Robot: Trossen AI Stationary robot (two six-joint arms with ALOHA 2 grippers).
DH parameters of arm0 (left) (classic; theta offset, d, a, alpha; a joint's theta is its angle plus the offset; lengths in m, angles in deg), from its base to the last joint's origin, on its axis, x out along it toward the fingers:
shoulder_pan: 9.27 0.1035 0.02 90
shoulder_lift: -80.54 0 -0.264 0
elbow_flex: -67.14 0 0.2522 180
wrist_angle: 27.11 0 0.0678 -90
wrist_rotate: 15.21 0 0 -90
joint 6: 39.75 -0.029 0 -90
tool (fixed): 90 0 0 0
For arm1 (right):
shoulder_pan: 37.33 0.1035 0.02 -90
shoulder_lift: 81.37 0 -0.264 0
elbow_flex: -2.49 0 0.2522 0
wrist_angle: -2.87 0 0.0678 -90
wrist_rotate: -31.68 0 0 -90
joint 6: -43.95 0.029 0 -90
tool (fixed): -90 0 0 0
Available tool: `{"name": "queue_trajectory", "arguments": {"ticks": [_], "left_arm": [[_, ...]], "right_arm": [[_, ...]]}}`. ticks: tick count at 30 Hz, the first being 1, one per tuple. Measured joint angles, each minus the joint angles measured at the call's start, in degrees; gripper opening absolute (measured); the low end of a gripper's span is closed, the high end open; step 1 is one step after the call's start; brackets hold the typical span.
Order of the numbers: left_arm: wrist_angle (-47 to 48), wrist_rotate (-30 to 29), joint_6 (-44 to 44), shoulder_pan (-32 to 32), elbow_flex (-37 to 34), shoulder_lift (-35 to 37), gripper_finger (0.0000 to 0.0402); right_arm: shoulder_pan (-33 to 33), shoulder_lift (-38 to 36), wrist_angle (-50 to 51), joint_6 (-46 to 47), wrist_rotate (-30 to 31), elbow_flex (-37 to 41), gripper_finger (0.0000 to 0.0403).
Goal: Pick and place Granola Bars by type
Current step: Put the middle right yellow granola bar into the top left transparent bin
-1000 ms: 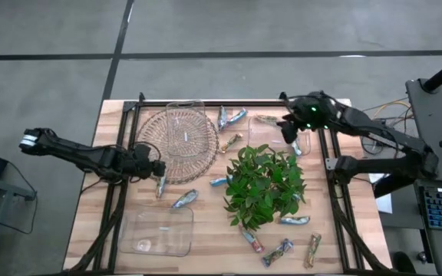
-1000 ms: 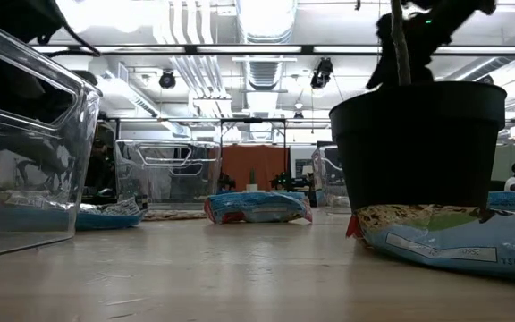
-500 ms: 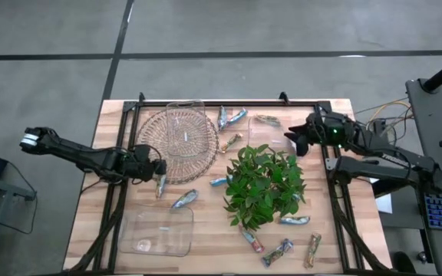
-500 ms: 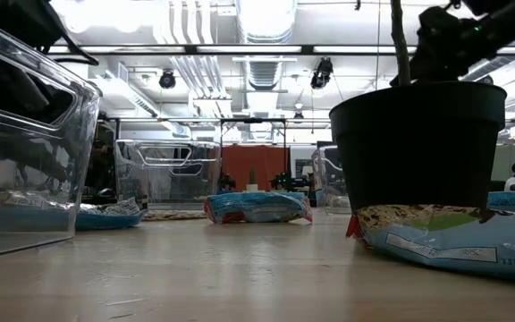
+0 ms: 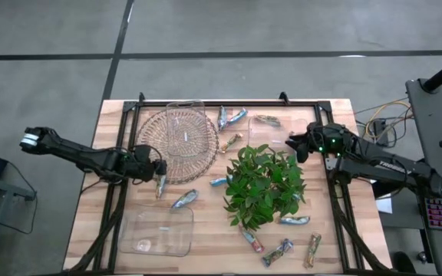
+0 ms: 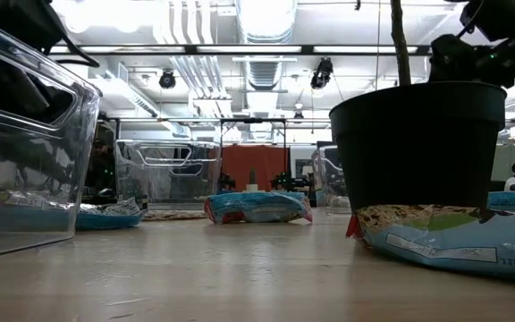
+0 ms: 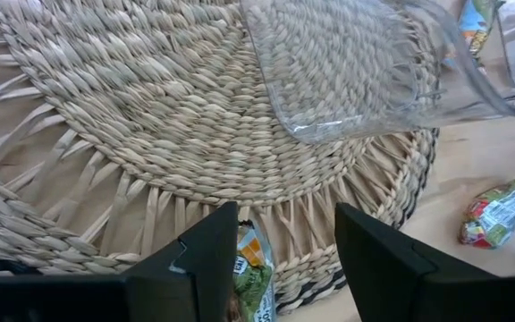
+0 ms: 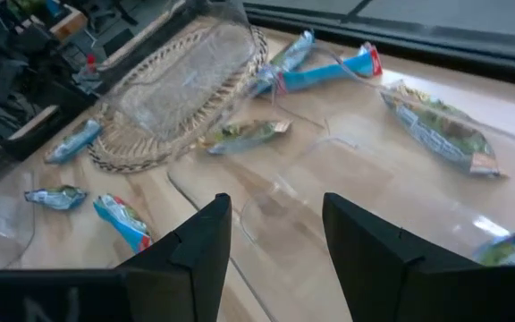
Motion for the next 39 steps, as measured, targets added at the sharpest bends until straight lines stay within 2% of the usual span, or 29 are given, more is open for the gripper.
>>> {"name": "queue_trajectory", "arguments": {"ticks": [14, 16, 20, 23, 28, 33, 39], "left_arm": [[-2.4, 0.2, -1.2, -0.3, 0.0, -1.5, 0.0170], [-2.4, 0.2, -1.5, -0.3, 0.0, -1.5, 0.0170], [-2.4, 0.3, -1.6, -0.3, 0.0, -1.5, 0.0170], [-2.8, 0.3, -1.7, -0.3, 0.0, -1.5, 0.0170], [-4.4, 0.4, -2.8, -0.3, 0.0, -1.5, 0.0170], [-4.4, 0.6, -2.9, -0.3, 0.2, -1.5, 0.0170], [-4.5, 1.9, -2.9, -0.3, 0.5, -1.5, 0.0170]], "right_arm": [[0.0, -0.8, -0.8, -0.3, -0.3, -0.4, 0.0169], [0.1, -0.8, -1.1, 0.4, -4.5, -0.9, 0.0169], [1.7, -0.8, -1.7, -1.2, -19.1, -2.6, 0.0169], [3.7, -0.8, -1.4, -0.6, -22.8, -3.6, 0.0168], [9.4, -0.7, 0.4, -0.2, -23.8, -4.8, 0.0168], [18.5, 0.3, 5.9, -2.2, -23.6, -6.9, 0.0163], [31.5, 4.3, 13.5, -0.9, -12.8, -10.4, 0.0152]]}}
